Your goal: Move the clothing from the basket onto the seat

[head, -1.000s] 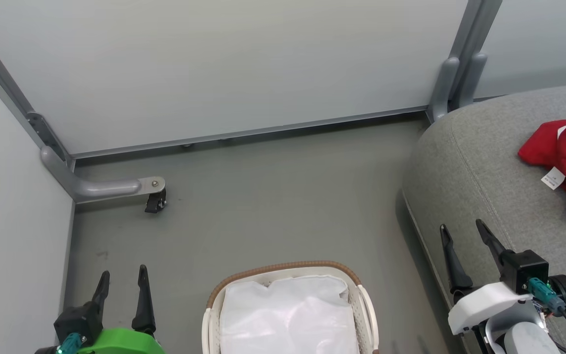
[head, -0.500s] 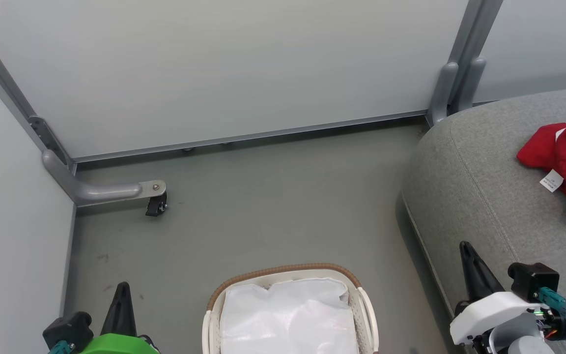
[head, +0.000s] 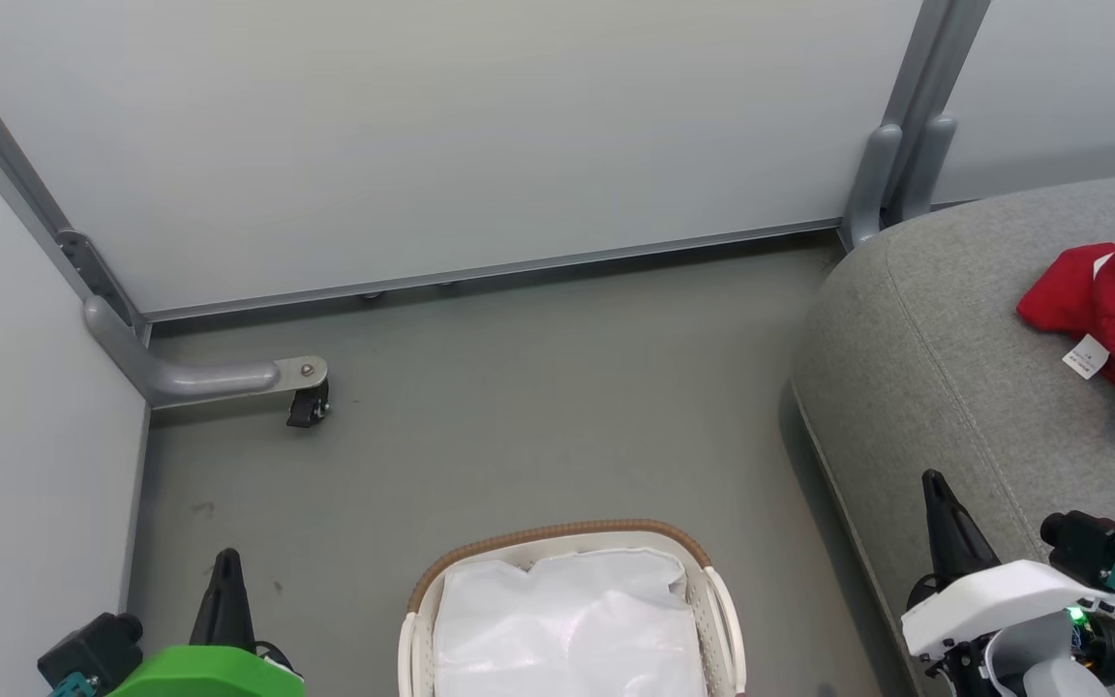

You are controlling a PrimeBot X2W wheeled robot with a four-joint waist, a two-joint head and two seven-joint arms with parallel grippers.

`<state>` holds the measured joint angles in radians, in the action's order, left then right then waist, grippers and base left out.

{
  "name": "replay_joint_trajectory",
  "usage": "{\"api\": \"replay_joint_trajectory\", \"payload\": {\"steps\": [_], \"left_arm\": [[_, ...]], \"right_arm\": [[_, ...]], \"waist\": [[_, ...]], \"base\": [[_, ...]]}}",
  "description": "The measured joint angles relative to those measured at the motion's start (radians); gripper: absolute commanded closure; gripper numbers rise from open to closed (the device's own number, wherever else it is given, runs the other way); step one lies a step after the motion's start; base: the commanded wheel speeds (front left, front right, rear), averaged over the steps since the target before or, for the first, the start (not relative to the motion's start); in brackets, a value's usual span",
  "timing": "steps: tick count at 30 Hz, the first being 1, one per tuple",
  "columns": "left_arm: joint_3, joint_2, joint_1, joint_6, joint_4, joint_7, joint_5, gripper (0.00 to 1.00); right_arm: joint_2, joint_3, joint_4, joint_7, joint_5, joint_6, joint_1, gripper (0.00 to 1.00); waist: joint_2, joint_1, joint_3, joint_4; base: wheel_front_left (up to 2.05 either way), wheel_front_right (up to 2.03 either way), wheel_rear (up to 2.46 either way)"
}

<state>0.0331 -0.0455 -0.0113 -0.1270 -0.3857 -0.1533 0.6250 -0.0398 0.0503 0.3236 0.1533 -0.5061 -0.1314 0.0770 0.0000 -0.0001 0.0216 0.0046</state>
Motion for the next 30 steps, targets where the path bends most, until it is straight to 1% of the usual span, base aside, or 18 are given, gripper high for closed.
{"api": "replay_joint_trajectory", "payload": {"steps": [16,30], "left_arm": [[0.019,0.000,-0.021,0.000,0.031,0.060,0.221,1.00],[0.031,0.000,-0.034,0.000,0.056,0.104,0.382,1.00]], "right_arm": [[-0.001,0.013,-0.017,-0.058,-0.250,0.000,0.001,1.00],[-0.002,0.025,-0.029,-0.104,-0.432,0.000,0.005,1.00]], "waist": [[0.0000,0.0000,-0.003,-0.001],[0.0000,0.0000,-0.005,-0.001]], "base": [[0.00,0.00,0.00],[0.00,0.00,0.00]]}}
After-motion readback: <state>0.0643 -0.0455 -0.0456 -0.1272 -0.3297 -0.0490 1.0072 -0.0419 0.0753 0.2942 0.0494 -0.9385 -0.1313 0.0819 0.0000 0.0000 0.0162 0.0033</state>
